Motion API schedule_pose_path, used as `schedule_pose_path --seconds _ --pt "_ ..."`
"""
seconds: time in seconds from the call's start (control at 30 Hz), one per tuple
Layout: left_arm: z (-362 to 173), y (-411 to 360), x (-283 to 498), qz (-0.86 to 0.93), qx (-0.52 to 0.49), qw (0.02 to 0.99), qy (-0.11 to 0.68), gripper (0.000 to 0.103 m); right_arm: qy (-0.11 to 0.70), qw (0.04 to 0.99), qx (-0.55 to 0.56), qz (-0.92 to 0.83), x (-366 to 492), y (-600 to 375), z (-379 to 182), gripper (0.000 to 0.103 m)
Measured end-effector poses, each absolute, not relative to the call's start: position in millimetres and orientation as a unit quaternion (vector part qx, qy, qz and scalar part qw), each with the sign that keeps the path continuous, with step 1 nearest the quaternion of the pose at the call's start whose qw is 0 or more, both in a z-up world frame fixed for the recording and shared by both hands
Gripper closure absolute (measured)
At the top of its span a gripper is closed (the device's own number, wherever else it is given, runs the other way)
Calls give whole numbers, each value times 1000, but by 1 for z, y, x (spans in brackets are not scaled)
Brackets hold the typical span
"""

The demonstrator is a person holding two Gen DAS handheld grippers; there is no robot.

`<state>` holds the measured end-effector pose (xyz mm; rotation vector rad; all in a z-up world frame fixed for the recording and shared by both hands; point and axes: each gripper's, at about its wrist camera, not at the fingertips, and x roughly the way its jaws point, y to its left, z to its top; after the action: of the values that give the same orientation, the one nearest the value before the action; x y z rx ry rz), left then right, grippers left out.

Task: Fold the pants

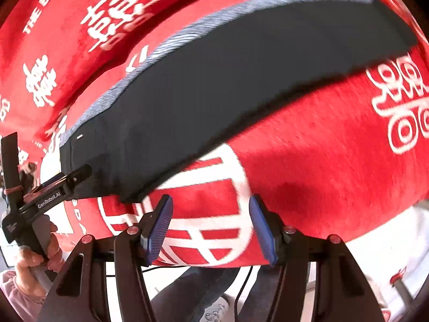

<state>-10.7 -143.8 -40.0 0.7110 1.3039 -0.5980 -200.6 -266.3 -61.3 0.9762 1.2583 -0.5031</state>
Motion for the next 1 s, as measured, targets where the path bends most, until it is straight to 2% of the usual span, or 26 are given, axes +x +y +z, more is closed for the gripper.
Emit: schedule_pose_path --seconds 0.27,0.63,0.9,0.93,0.97,1.0 --pt "-46 -211 -42 -281 331 681 590 0 527 673 444 -270 -241 -327 -53 40" --pt "-31 -333 -100 -308 298 691 582 0 467 677 456 -340 -296 -483 -45 40" --pt "-64 -409 -143 -311 306 678 592 0 411 639 517 -395 -342 -557 -66 41" --pt "-72 -412 -146 -307 314 673 596 0 402 634 531 -393 -347 -562 -70 46" --pt "-79 -412 -149 -301 319 668 601 0 391 627 554 -384 -351 -567 -76 82" --pt "-80 -411 -149 -298 315 670 602 0 386 623 565 -379 -355 -568 -77 98"
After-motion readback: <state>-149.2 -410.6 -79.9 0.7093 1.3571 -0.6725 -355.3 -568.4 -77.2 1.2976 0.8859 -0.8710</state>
